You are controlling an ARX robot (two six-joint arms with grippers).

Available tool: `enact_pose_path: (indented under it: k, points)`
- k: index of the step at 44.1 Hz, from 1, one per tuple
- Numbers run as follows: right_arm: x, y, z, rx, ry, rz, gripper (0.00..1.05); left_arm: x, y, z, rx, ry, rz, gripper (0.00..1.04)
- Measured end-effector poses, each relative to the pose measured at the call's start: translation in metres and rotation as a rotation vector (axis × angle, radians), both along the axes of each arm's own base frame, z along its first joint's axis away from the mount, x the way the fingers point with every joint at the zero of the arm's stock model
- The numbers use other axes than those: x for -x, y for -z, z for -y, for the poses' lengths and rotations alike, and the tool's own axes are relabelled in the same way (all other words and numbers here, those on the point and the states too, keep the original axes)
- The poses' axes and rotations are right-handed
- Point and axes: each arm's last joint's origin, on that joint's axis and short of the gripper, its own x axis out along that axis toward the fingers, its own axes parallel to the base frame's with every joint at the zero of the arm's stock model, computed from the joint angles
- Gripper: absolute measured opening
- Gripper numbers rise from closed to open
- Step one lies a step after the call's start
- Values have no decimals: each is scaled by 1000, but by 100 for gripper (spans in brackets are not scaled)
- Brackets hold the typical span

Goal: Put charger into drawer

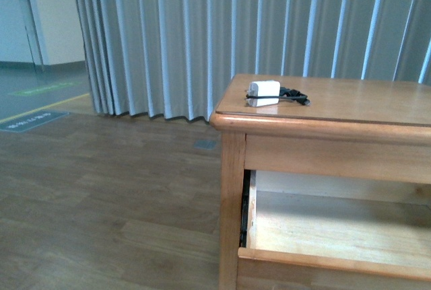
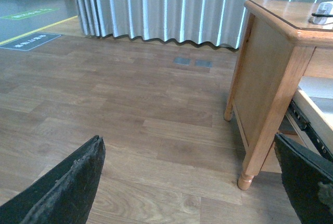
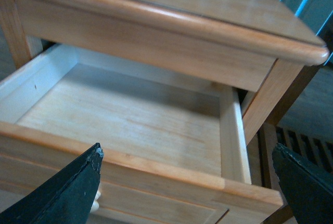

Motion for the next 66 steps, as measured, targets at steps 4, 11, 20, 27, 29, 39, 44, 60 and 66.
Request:
enact_pose_path:
  k: [4,11,20,27,29,39,44,60,66]
  points:
    - [7,-7,2,-25,30,30,96,0,0,0,0,0,0,99]
    - [14,-13,4,-50,65,80,96,0,0,0,0,0,0,99]
    - [14,-14,4,-79,47,98,93,0,0,0,0,0,0,99]
    - [19,-13,-1,-146,33,145,68,0,0,0,0,0,0,99]
    - [21,-12,-3,-154,31,146,61,0,0,0,0,0,0,99]
    - [28,-2,-16,-169,51,143,20,0,0,0,0,0,0,99]
    - [32,3,-19,-172,26,142,2,0,0,0,0,0,0,99]
    - [39,13,-19,-173,28,151,2,0,0,0,0,0,0,99]
    - [46,17,-19,-172,29,120,2,0,0,0,0,0,0,99]
